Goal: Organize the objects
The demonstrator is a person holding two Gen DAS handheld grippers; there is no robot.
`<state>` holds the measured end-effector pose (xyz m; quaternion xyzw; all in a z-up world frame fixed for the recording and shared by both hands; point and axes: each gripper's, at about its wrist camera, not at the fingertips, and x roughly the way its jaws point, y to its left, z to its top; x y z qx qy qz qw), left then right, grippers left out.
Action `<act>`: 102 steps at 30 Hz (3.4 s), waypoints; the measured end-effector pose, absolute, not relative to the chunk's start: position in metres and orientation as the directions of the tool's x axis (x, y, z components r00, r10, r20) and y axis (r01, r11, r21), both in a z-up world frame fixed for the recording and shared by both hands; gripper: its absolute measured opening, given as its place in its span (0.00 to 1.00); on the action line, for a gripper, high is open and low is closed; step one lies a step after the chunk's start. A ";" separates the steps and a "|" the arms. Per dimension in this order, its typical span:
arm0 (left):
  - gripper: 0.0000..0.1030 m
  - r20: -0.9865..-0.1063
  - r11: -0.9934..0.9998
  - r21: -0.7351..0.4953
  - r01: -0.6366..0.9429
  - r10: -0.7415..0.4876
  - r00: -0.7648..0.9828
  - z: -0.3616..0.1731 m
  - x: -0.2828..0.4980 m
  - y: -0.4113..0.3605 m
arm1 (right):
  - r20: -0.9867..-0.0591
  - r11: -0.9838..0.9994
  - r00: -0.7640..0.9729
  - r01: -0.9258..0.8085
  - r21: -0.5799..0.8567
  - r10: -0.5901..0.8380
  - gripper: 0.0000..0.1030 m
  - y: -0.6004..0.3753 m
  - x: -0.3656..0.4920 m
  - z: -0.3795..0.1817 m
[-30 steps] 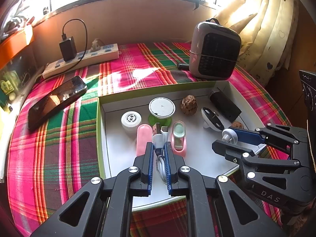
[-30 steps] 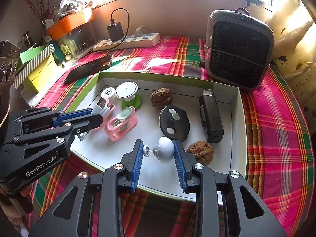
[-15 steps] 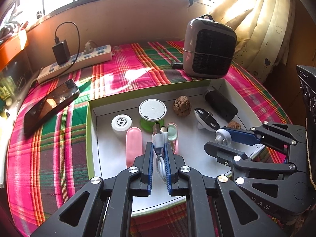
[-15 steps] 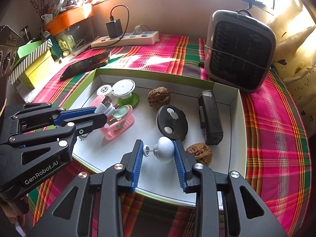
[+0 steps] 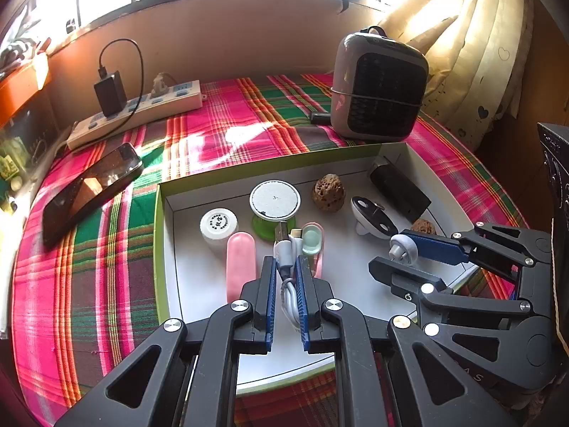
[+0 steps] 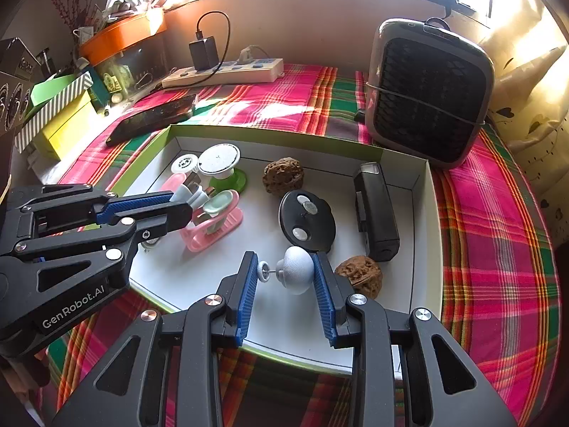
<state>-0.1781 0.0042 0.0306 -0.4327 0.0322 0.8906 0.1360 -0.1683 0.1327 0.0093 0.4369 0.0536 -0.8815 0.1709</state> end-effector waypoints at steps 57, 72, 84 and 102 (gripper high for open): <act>0.26 -0.728 -0.987 -0.009 -0.159 0.115 -0.676 0.046 -0.112 -0.007 | -0.716 -0.964 -0.656 0.250 0.094 -0.239 0.52 0.158 -0.112 0.036; 0.26 -0.733 -0.995 0.011 -0.101 0.060 -0.677 0.034 -0.065 -0.008 | -0.713 -0.967 -0.669 0.249 0.048 -0.208 0.52 0.155 -0.068 0.028; 0.26 -0.764 -0.995 0.027 -0.095 0.041 -0.643 0.012 -0.039 -0.003 | -0.755 -0.971 -0.634 0.239 0.015 -0.168 0.52 0.159 -0.046 0.006; 0.36 -0.765 -0.999 0.009 -0.038 0.017 -0.643 0.003 -0.026 -0.002 | -0.780 -0.979 -0.613 0.203 -0.007 -0.122 0.54 0.165 -0.030 -0.003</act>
